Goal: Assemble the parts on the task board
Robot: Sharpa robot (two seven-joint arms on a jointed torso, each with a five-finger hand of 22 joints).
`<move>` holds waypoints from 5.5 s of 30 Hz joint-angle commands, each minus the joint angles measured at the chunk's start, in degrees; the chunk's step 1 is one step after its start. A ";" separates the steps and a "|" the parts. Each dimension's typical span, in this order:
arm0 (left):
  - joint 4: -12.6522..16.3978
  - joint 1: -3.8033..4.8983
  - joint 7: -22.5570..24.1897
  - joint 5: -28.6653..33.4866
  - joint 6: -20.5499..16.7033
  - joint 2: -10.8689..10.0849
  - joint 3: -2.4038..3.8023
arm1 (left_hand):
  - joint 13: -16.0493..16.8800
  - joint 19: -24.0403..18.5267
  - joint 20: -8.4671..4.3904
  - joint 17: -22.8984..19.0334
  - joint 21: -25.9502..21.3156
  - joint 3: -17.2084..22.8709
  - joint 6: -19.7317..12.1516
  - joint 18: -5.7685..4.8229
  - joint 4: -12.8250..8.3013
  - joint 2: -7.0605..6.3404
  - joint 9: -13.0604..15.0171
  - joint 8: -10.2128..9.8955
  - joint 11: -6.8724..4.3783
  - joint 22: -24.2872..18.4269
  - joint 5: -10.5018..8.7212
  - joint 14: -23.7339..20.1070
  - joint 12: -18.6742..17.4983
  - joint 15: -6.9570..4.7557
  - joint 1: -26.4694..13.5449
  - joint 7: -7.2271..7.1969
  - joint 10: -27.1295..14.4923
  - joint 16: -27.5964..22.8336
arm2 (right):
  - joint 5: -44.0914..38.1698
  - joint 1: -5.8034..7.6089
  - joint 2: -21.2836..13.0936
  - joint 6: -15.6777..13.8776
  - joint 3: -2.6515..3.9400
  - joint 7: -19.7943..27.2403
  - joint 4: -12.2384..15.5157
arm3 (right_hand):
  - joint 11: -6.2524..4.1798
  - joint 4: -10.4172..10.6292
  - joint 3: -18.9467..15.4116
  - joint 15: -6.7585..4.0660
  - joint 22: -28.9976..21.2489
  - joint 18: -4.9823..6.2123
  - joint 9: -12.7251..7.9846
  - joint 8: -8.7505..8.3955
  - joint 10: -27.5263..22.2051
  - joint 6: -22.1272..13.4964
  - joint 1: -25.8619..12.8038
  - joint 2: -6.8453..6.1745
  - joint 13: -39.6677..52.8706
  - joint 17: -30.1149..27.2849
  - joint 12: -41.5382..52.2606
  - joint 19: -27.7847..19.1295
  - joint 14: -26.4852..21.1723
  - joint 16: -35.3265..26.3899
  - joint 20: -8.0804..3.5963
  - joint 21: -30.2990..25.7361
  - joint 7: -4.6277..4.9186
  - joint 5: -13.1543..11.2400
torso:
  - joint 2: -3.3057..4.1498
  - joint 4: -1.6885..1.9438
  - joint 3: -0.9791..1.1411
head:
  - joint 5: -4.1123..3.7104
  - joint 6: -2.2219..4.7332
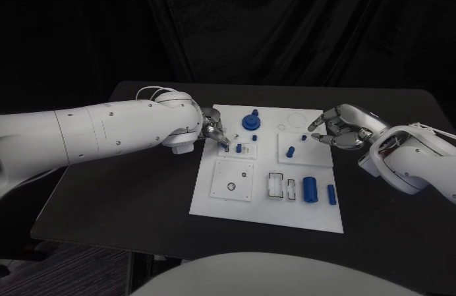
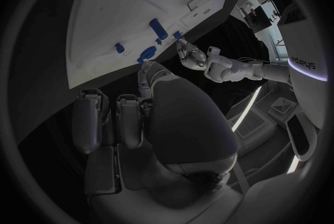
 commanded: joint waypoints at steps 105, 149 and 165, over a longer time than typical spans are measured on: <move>0.53 -1.12 0.47 -0.06 1.95 -0.37 -0.01 | 15.09 3.42 -0.45 15.09 -1.51 1.57 1.27 0.53 1.17 -0.45 0.56 -0.12 -0.35 13.79 -9.79 6.06 0.20 -0.38 -3.56 0.05 6.15 -0.07 | 0.06 -0.91 0.03 2.75 0.04 -2.41 -0.28 | 0.46 -0.54 0.91 0.43 10.67 0.49 -0.35 -0.70 0.91 -0.55 0.04 0.57 7.02 3.39 -1.30 0.94 3.68 -0.24 0.38 -0.74 0.36 0.47 | -0.02 -0.13 0.09 | 0.67 0.00; -0.53 -1.57 3.27 -0.06 1.19 -0.44 -0.01 | 15.09 1.37 1.51 15.09 -4.30 -14.78 1.31 1.41 13.16 7.17 -8.54 -6.34 1.76 12.42 -15.57 6.06 0.20 1.60 -14.14 2.24 6.15 -0.07 | 0.06 -1.03 0.20 3.76 0.04 -2.96 -0.45 | 0.56 -0.28 1.33 0.52 10.44 0.64 -0.52 -0.82 0.73 -0.68 -0.54 1.31 6.71 3.04 -1.54 0.68 3.61 -0.43 0.46 -1.36 0.46 0.87 | -0.03 -0.01 0.01 | 0.72 0.00; -0.54 -1.60 5.47 -0.06 -0.68 -0.21 -0.01 | 15.09 1.46 1.19 15.09 -4.33 -15.41 1.80 1.39 13.10 8.82 -7.30 -4.48 1.36 12.48 -14.71 6.06 0.20 1.26 -13.77 1.78 6.15 -0.07 | 0.06 -1.04 0.17 3.84 0.05 -3.03 -0.45 | 0.56 -0.25 1.43 0.53 10.41 0.66 -0.55 -0.84 0.71 -0.70 -0.64 1.46 6.67 2.97 -1.57 0.64 3.60 -0.47 0.47 -1.45 0.46 1.04 | 0.00 -0.01 0.02 | 0.65 0.00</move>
